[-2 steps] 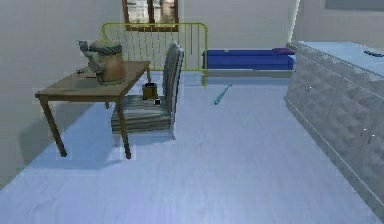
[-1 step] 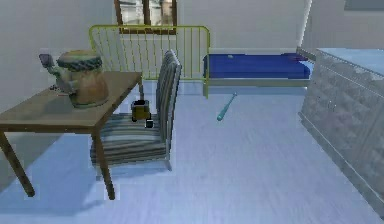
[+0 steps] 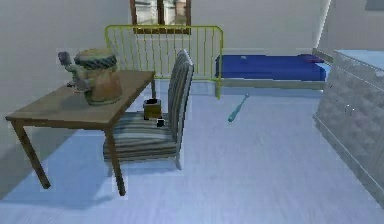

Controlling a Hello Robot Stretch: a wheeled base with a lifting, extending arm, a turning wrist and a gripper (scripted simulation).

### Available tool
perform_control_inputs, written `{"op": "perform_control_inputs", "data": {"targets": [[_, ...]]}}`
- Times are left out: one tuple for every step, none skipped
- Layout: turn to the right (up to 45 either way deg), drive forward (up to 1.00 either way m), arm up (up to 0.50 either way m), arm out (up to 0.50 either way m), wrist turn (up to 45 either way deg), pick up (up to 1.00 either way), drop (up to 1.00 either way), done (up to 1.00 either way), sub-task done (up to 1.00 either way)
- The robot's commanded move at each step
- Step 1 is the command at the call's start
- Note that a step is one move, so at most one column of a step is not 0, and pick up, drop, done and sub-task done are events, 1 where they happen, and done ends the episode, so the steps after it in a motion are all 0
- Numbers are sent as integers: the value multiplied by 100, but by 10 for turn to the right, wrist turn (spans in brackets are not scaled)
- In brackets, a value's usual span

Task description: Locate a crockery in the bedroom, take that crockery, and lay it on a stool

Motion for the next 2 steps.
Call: {"op": "perform_control_inputs", "data": {"targets": [[0, 90, 0, 0, 0, 0, 0, 0, 0], [-450, 0, 0, 0, 0, 0, 0, 0, 0]]}}
